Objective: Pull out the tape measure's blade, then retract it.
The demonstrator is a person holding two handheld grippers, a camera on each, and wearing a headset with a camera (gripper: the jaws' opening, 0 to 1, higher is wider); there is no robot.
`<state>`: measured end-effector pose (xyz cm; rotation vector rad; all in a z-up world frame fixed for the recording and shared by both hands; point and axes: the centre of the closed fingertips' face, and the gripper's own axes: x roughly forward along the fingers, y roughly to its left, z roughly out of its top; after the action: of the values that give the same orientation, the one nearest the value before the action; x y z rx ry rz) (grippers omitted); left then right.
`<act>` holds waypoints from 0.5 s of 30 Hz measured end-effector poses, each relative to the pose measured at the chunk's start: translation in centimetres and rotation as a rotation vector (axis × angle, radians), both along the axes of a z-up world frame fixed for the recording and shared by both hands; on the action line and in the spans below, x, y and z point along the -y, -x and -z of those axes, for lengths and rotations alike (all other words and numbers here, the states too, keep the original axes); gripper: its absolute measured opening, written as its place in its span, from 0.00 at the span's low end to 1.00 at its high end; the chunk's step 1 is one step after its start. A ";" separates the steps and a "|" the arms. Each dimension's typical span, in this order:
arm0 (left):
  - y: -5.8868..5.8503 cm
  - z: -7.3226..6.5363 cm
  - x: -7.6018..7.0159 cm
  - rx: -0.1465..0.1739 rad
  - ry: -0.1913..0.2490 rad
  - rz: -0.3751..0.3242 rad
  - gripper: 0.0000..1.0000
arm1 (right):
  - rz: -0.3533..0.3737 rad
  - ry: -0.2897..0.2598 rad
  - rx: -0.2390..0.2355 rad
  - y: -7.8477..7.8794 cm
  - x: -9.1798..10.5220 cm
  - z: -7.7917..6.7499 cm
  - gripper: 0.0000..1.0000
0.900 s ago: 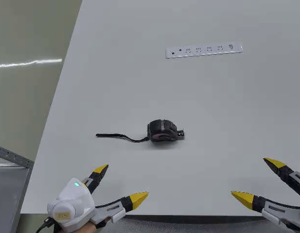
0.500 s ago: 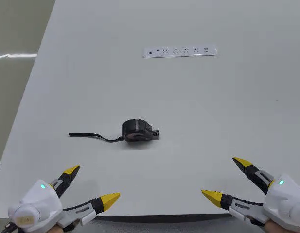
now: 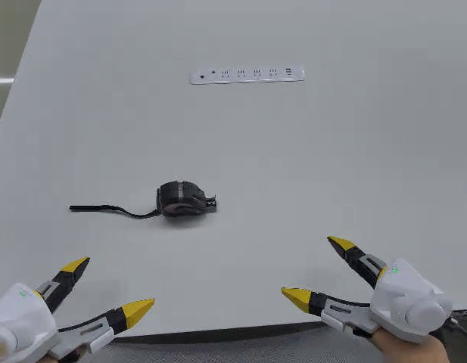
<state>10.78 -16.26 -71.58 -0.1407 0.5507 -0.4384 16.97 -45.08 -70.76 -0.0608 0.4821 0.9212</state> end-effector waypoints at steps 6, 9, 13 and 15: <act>0.0 -0.2 0.0 0.003 -0.001 0.000 0.89 | 0.000 -0.001 0.001 0.0 0.0 0.0 0.80; 0.0 -0.2 0.0 0.002 -0.001 -0.001 0.89 | -0.001 -0.004 0.001 0.0 -0.1 0.0 0.79; 0.0 -0.1 0.1 -0.003 -0.003 0.002 0.89 | -0.003 -0.015 0.001 0.0 -0.1 -0.1 0.78; -0.1 -0.1 0.1 -0.003 -0.004 0.002 0.89 | -0.007 -0.022 0.003 0.0 -0.2 -0.1 0.78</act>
<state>10.85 -16.34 -71.50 -0.1372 0.5542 -0.4393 16.95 -44.93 -70.61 -0.0437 0.4692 0.9331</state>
